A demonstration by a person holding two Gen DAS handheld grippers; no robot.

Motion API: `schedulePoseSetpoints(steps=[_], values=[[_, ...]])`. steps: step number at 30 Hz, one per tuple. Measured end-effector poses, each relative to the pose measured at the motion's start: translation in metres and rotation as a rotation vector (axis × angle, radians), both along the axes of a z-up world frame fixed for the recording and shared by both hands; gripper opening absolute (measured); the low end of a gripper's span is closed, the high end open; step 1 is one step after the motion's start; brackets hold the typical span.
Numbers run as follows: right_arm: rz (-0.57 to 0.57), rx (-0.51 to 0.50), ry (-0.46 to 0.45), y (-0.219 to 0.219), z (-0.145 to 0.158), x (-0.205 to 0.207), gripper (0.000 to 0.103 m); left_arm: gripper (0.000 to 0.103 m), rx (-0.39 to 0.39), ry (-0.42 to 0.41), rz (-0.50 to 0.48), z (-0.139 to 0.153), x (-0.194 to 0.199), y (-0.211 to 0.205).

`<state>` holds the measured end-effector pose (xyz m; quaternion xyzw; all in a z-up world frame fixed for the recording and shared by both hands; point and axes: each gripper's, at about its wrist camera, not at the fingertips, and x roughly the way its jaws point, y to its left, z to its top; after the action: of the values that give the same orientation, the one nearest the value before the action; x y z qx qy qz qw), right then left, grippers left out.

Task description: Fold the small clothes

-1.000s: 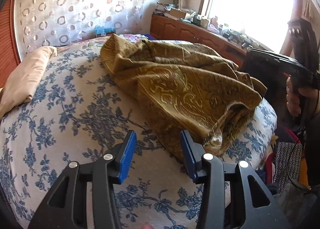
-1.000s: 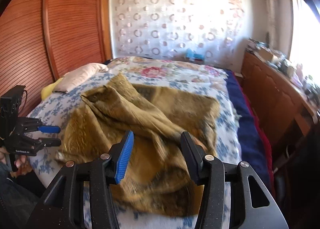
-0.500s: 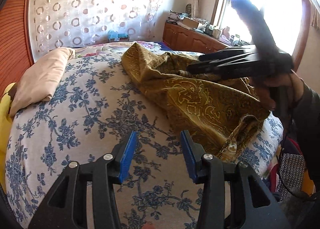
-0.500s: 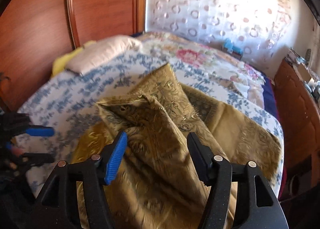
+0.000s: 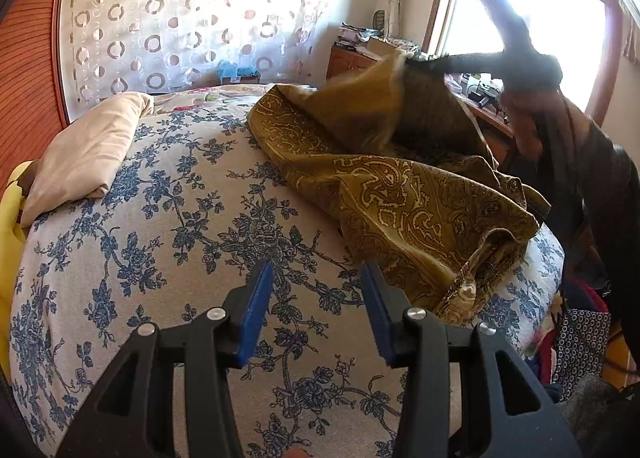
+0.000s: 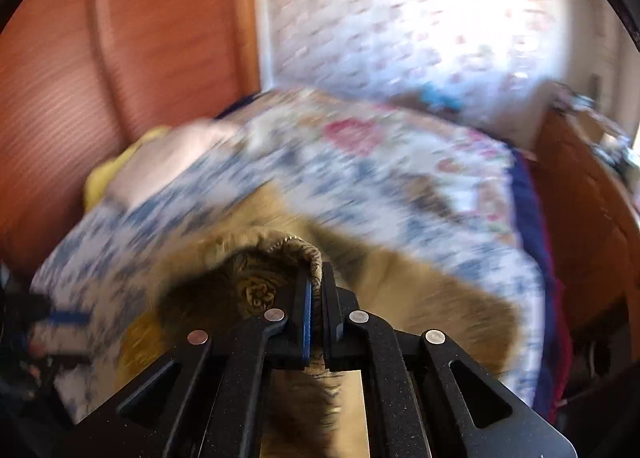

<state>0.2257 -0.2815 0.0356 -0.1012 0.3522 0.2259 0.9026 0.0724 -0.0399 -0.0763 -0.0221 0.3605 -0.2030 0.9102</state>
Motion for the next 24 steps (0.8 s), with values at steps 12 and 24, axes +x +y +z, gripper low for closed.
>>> schedulePoseSetpoints(steps=[12,24], values=[[-0.405,-0.079,0.024,-0.115,-0.005,0.053,0.043,0.045,0.004,0.004,-0.005,0.000,-0.001,-0.005],[-0.164,-0.028,0.200,-0.032,-0.057,0.032,0.043,0.045,0.022,0.002,-0.015,-0.002,0.001,-0.013]])
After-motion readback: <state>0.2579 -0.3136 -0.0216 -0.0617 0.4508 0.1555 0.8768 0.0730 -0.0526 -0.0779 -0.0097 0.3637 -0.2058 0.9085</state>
